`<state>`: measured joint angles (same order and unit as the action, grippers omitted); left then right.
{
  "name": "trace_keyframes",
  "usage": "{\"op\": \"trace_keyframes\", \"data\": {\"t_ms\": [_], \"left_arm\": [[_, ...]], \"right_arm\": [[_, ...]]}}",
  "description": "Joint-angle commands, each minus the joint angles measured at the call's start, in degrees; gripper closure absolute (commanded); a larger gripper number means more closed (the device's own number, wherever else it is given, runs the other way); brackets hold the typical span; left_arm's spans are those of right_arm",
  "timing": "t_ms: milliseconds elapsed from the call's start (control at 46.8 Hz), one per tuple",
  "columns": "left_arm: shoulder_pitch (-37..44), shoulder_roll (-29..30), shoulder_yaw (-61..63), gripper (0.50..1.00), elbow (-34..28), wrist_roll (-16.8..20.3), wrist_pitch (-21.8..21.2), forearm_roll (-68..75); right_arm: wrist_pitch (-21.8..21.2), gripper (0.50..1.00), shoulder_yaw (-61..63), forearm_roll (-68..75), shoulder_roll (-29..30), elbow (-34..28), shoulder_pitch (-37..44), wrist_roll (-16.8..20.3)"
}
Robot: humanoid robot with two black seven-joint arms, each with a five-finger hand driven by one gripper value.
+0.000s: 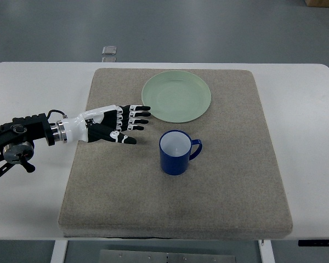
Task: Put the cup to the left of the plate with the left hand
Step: 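Wrap the left hand fingers around the blue mug's body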
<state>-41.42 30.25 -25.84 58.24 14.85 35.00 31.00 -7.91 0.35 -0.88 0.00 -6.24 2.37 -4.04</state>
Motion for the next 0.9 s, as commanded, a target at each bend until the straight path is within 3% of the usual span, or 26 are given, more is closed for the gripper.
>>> {"op": "trace_keyframes", "data": {"t_ms": [0,875], "left_arm": [[-0.2,-0.5,-0.1,0.504,0.6,0.0,0.0,0.1],[0.0,-5.0,0.0,0.504,2.0,0.0,0.0,4.7]], "right_arm": [[0.0,0.566,0.0,0.0,0.0,0.0,0.0,0.0],[0.0,0.566,0.0,0.0,0.0,0.0,0.0,0.0]]}}
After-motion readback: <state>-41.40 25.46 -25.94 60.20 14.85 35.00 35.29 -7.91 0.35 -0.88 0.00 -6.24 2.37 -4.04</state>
